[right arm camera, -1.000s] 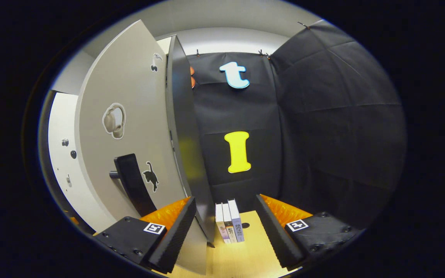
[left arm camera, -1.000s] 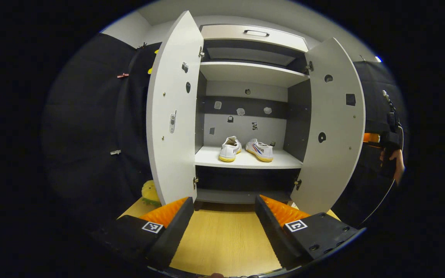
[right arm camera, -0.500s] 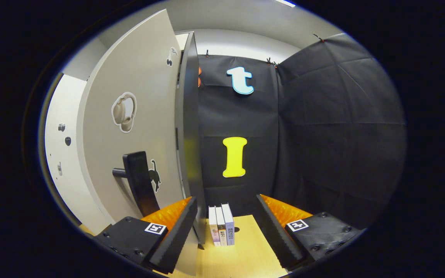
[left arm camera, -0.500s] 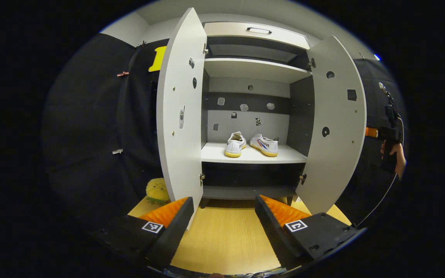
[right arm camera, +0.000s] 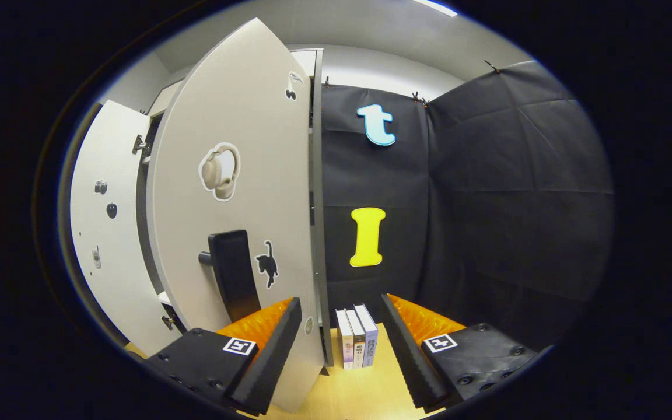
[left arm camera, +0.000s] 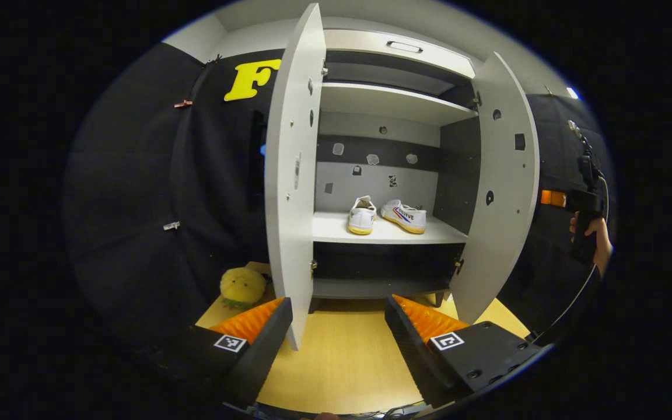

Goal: Grab one shoe with the right hand and put it into the shoe cabinet, grab the other shoe with the left hand and put it into the shoe cabinet; then close the right door with the right hand and the left door with the left hand.

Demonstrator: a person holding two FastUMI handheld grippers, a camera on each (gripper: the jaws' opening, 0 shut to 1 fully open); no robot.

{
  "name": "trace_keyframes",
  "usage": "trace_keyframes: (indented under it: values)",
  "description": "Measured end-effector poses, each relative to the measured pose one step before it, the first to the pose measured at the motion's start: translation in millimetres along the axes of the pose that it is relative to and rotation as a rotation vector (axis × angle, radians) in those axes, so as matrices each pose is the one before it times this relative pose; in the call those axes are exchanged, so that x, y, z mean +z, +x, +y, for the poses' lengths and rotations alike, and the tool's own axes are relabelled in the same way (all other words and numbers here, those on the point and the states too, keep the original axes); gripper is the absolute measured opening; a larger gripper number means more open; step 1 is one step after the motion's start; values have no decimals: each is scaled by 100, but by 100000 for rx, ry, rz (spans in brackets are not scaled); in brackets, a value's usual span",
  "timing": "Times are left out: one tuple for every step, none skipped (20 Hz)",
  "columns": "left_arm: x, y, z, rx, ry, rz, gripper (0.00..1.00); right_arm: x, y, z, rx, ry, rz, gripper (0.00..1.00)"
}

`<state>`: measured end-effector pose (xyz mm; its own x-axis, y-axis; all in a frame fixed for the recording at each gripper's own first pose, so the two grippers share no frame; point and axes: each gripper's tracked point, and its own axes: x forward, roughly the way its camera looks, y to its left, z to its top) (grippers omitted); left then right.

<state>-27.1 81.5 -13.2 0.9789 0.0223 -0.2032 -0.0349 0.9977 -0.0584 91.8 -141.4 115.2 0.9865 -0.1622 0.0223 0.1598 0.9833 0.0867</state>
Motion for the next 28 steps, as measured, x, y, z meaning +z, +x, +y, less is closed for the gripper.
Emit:
trace_keyframes:
  values:
    - [117,-130,1014,985,64,-81,99,-279,-62,988,236,1406,580,89]
    - [-156,-287,1131,1331,-444,-5,98,-205,-16,1072,926,842,584,89]
    - [-116,-264,1108,1288,-855,71,98,-218,106,1173,1349,193,731,89]
    - [-307,-198,1034,1217,-1167,217,98,-150,-8,1145,1289,-186,407,89]
    - [-194,-98,962,1094,-1376,312,98,-51,69,1261,1397,-352,-267,89]
    - [-197,-181,868,966,-1443,221,99,-65,141,1331,1630,-606,-109,90]
    - [-114,-203,990,1054,-1164,226,99,-421,199,1455,2157,-365,742,93]
    - [-94,-228,959,1131,-695,-146,99,-451,185,944,1888,-192,1161,97]
    - [130,-227,910,1136,-161,-450,99,-233,-210,1111,1044,134,798,99]
    - [-8,-374,899,952,305,-388,99,-78,-155,1054,804,393,-80,99]
    - [13,-154,945,1177,579,-339,99,-206,-257,903,587,439,-32,99]
    - [-214,198,465,1206,573,-353,99,-196,-419,810,662,383,-287,99]
    - [45,219,859,1027,448,-282,99,-284,-508,770,566,-48,-482,99]
    - [119,92,716,630,183,-496,99,-336,-447,483,17,-627,-523,99]
    - [226,237,653,94,43,-657,99,-561,-758,271,-707,-938,-373,99]
    - [190,27,619,-114,12,-847,99,-506,-695,297,-362,-430,-287,99]
    - [368,346,563,-436,-77,-656,99,-645,-857,313,-389,27,-98,99]
    - [253,530,417,-1011,-127,-314,98,-704,-858,401,-150,409,-69,99]
    - [502,426,644,585,-557,-622,99,-784,-725,208,-671,332,387,99]
    - [633,759,948,1000,-1299,-834,99,-822,-708,10,-1035,170,558,98]
    - [664,688,491,-427,-1830,-854,98,-812,-658,72,-786,-11,657,99]
    - [693,755,226,-642,-1774,-741,99,-994,-665,151,-522,-16,1794,98]
    - [781,902,205,-230,-984,-874,98,-997,-603,295,-54,41,2196,99]
    - [813,733,381,99,477,-1175,96,-870,-581,170,-145,219,1755,99]
    - [868,814,310,544,1989,-1462,96,-644,-539,66,-420,639,1239,99]
    - [1167,872,326,624,2895,-1881,96,-606,-574,241,36,895,984,99]
    - [1287,852,6,-126,2900,-2240,96,-687,-595,229,-30,872,867,99]
    - [1309,898,-230,-1042,2355,-2438,96,-651,-406,259,160,385,846,99]
